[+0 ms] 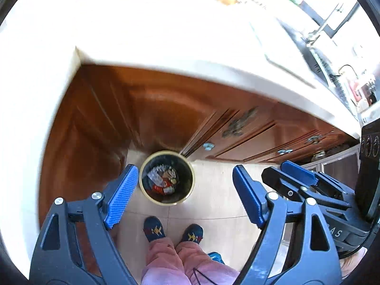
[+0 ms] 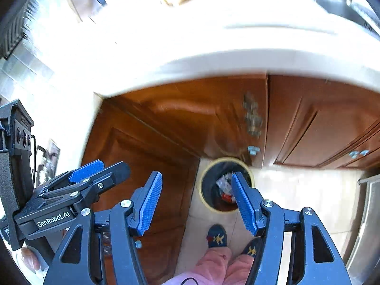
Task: Collect trash
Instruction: 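Raise both tools back over the counter trash, then grasp the noodle bundle with the left tool while the right tool grasps the orange-printed paper cup, then carry the noodle bundle with the left tool while the right tool carries the paper cup to the bin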
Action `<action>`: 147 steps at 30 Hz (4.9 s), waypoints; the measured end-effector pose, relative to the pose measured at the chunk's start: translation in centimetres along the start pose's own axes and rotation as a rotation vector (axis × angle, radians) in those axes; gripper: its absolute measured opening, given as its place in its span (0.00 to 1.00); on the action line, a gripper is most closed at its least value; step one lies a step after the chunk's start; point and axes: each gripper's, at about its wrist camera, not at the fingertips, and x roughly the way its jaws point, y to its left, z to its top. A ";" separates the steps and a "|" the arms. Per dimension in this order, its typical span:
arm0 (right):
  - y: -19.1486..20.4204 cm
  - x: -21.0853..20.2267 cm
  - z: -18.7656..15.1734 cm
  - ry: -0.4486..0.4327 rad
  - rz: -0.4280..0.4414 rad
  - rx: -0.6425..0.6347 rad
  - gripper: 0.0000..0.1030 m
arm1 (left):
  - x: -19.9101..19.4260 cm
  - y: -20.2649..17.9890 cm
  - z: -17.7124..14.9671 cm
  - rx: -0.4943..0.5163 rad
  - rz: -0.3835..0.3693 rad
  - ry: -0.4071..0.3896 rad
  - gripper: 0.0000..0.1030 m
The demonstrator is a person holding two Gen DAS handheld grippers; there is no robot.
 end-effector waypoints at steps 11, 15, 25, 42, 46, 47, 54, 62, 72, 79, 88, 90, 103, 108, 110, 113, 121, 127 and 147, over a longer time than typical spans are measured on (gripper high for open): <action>4.8 -13.1 4.2 -0.235 -0.020 -0.023 0.61 | -11.1 -4.3 7.2 0.147 -0.003 -0.156 0.79; 6.3 -15.8 5.5 -0.299 -0.034 -0.031 0.61 | -14.3 -6.1 9.4 0.228 0.014 -0.235 0.79; 8.7 -20.7 11.2 -0.436 -0.101 -0.030 0.61 | -19.0 -9.4 16.3 0.347 0.048 -0.371 0.79; 0.0 -21.8 36.5 -0.361 -0.146 -0.096 0.61 | -10.5 -12.5 33.8 0.298 0.114 -0.281 0.79; -3.1 -19.1 43.7 -0.288 -0.125 -0.118 0.61 | -5.4 -13.1 38.1 0.277 0.174 -0.211 0.79; -4.1 -18.0 45.5 -0.266 -0.114 -0.119 0.61 | -4.0 -13.0 39.2 0.266 0.190 -0.190 0.79; -9.0 -8.2 53.9 -0.116 -0.043 -0.123 0.61 | 4.6 -10.7 43.2 0.188 0.190 -0.048 0.79; -12.5 4.0 58.3 -0.008 -0.017 -0.101 0.61 | 10.7 -7.9 44.4 0.133 0.207 0.032 0.76; -11.9 13.6 59.3 0.045 -0.035 -0.173 0.61 | 13.6 -7.6 44.9 0.200 0.236 0.057 0.76; -10.0 14.8 58.4 0.029 -0.034 -0.262 0.51 | 16.2 -7.9 45.7 0.248 0.265 0.089 0.76; -8.7 14.4 56.7 0.029 0.016 -0.307 0.38 | 18.2 -8.3 46.4 0.261 0.243 0.132 0.66; -8.8 14.0 56.3 0.030 0.034 -0.307 0.38 | 18.7 -8.1 46.3 0.249 0.244 0.153 0.49; -8.3 10.0 54.0 -0.017 0.120 -0.243 0.37 | 15.4 -6.1 43.9 0.064 0.163 0.120 0.32; -7.5 7.5 52.2 -0.037 0.146 -0.229 0.37 | 12.3 -5.5 41.6 0.017 0.128 0.086 0.31; -6.9 6.3 50.9 -0.045 0.157 -0.228 0.37 | 10.7 -5.3 40.5 0.009 0.122 0.071 0.31; -5.7 3.8 48.4 -0.071 0.155 -0.248 0.37 | 7.9 -5.2 38.5 0.011 0.105 0.041 0.31; -2.1 -3.2 40.0 -0.163 0.131 -0.267 0.37 | -0.1 -5.2 31.3 0.037 0.033 -0.050 0.31; 1.8 -7.1 31.2 -0.212 0.088 -0.254 0.37 | -4.4 -4.2 24.5 0.079 0.030 -0.104 0.31; 9.7 -7.0 5.7 -0.122 -0.073 -0.229 0.37 | -4.1 -0.7 6.0 0.109 0.008 0.002 0.31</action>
